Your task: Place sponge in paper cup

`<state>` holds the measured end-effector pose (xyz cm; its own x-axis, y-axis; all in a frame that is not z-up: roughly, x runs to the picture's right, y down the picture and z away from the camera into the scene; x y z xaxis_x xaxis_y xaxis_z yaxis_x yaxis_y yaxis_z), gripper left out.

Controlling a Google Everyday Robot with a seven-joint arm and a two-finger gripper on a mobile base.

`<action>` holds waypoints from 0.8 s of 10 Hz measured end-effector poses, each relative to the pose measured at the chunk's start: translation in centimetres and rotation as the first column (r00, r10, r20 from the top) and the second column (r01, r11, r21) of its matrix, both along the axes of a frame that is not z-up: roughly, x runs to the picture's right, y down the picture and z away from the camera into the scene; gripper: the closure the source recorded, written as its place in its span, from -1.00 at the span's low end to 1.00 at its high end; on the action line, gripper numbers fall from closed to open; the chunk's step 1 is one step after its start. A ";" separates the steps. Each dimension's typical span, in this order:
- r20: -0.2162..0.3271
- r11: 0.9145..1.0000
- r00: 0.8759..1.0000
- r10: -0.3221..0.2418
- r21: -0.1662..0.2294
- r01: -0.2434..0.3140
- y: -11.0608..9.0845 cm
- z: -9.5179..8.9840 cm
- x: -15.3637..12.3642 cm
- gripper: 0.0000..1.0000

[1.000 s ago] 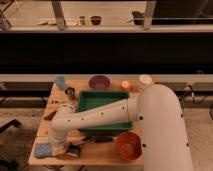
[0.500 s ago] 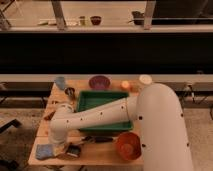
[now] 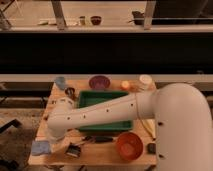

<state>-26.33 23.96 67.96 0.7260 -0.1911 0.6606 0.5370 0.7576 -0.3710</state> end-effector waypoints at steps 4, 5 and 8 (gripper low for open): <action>-0.028 0.994 0.997 0.068 0.086 -0.065 -7.7 -3.6 4.5 1.00; -0.042 0.992 0.996 0.081 0.101 -0.076 -9.4 -3.7 5.9 1.00; -0.130 0.981 0.983 0.128 0.160 -0.107 -17.2 -3.0 13.3 1.00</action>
